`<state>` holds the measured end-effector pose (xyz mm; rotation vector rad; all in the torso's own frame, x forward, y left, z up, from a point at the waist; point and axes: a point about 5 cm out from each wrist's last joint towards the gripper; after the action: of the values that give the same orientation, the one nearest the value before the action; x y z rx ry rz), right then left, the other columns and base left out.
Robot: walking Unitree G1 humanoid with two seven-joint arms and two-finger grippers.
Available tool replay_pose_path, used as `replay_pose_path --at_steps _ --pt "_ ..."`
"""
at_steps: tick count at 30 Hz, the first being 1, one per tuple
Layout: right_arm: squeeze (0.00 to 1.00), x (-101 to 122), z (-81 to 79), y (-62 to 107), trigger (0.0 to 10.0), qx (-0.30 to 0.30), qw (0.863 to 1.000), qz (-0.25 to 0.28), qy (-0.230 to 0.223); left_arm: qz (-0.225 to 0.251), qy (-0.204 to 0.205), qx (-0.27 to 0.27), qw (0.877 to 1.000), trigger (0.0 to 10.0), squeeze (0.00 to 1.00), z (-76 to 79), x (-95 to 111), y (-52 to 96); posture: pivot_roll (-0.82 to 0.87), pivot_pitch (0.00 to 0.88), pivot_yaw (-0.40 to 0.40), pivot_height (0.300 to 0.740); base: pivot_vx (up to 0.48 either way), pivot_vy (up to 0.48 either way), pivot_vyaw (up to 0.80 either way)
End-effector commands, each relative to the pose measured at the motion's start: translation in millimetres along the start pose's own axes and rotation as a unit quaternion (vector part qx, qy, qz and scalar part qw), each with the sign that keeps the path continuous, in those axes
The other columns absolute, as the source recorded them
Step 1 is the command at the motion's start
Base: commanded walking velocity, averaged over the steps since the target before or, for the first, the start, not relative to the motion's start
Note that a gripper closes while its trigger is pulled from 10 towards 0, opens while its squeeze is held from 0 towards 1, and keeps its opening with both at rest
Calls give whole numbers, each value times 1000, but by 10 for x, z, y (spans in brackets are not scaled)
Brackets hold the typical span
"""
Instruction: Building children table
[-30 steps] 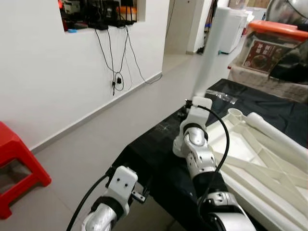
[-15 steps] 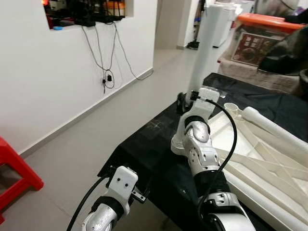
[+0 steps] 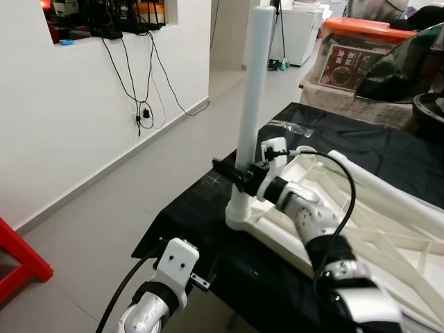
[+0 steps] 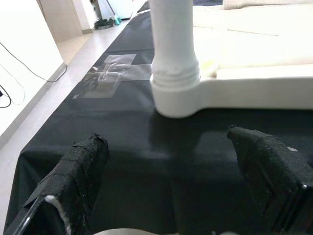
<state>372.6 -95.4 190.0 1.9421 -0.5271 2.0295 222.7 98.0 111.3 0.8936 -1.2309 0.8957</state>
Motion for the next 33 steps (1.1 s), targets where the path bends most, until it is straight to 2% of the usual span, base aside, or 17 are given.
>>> replay_pose_path --at_steps 1,4,8,9,10,18,21,22,24,25,26,27,28,29,31,32,33 --pt "0 -62 -141 -114 10000 79 997 -20 0 -8 4 0 1000 10000 0 14 -44 1 173 0 -88 740 0 0 0" --pt "0 -30 -223 -179 10000 160 986 -31 21 -8 5 2 1000 10000 0 21 -43 10 178 1 -93 740 0 0 0" --pt "0 -64 -292 -225 10000 205 975 -56 65 -9 6 1 1000 10000 0 27 -42 20 176 2 -93 740 0 0 0" --pt "0 -69 -293 -230 8157 210 973 -58 70 -9 6 1 1000 10000 0 28 -42 22 174 4 -92 740 0 0 0" --pt "0 -61 -291 -234 0 211 974 -51 70 -9 6 1 1000 10000 0 28 -43 23 173 3 -90 740 0 0 0" --pt "0 -9 -217 -244 0 145 986 -12 80 -11 7 0 1000 10000 0 24 -48 22 171 3 -87 740 0 0 0" --pt "0 -25 -141 -227 0 61 995 1 80 -12 8 0 1000 10000 0 21 -52 17 170 2 -83 740 0 0 0" --pt "0 -25 -141 -227 0 61 995 1 80 -12 8 0 1000 10000 0 21 -52 17 170 2 -83 740 0 0 0" --pt "0 -96 -10 -191 0 -80 993 -19 79 -12 8 -1 1000 10000 0 18 -53 12 166 0 -82 740 0 0 0" --pt "0 -96 -10 -191 0 -80 993 -19 79 -12 8 -1 1000 10000 0 18 -53 12 166 0 -82 740 0 0 0" --pt "0 -132 84 -138 0 -183 979 -34 86 -12 7 -1 1000 10000 0 15 -54 10 164 0 -79 740 0 0 0" --pt "0 -132 84 -138 0 -183 979 -34 86 -12 7 -1 1000 10000 0 15 -54 10 164 0 -79 740 0 0 0" --pt "0 -176 174 -46 0 -292 951 -52 92 -12 7 -1 1000 10000 0 9 -56 9 158 0 -77 740 0 0 0" --pt "0 -176 174 -46 0 -292 951 -52 92 -12 7 -1 1000 10000 0 9 -56 9 158 0 -77 740 0 0 0" --pt "0 -242 256 212 0 -492 862 -73 92 -13 6 -2 1000 10000 0 0 -58 9 155 0 -74 740 0 0 0" --pt "0 -262 234 287 0 -548 829 -73 82 -13 6 -3 1000 10000 0 -3 -59 7 156 0 -72 740 0 0 0" --pt "0 -262 234 287 0 -548 829 -73 82 -13 6 -3 1000 10000 0 -3 -59 7 156 0 -72 740 0 0 0"
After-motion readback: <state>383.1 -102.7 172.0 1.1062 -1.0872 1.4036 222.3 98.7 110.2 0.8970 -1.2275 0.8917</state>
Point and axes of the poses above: a point about 5 cm out from each wrist's last joint towards the gripper, its own y axis pointing back from the gripper into the wrist, its own x axis along the axis of the wrist's last joint, z = x × y, and after that the axes turned 14 degrees about y, right-handed
